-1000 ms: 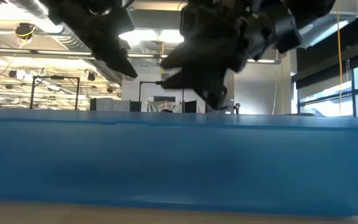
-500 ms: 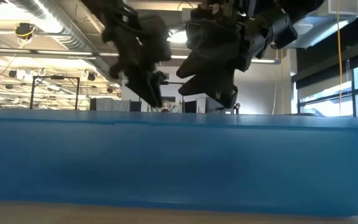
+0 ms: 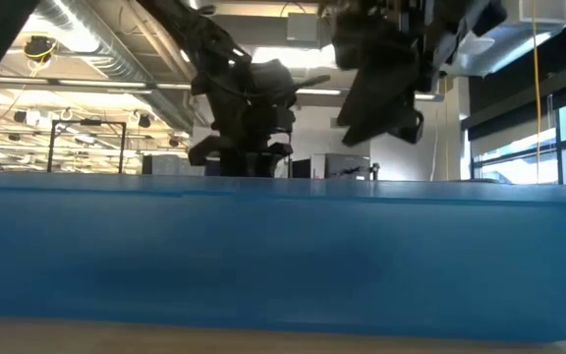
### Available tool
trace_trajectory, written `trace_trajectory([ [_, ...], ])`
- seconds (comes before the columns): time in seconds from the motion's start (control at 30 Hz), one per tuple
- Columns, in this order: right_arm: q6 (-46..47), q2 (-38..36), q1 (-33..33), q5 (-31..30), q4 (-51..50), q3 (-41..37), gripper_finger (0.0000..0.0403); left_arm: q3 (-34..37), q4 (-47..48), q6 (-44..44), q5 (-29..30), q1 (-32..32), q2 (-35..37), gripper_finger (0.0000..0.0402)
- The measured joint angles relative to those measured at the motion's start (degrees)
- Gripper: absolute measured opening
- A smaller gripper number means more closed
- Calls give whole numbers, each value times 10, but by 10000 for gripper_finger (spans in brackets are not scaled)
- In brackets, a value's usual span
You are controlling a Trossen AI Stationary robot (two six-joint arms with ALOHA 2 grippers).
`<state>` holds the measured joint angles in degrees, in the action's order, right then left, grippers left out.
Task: Pick & place school supplies into a supply box
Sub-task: Put the black pen into the blue supply box
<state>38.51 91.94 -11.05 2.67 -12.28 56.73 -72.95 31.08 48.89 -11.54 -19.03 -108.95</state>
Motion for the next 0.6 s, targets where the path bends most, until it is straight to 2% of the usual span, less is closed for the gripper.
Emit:
trace_trajectory([
  [0.4, 0, -24, 4, -7, 12, 0, 129, 0, -63, 30, -1, 3, -42, 125],
  [0.6, 0, -24, 4, -7, 17, 0, 129, -2, -56, 23, -7, 3, -65, 125],
])
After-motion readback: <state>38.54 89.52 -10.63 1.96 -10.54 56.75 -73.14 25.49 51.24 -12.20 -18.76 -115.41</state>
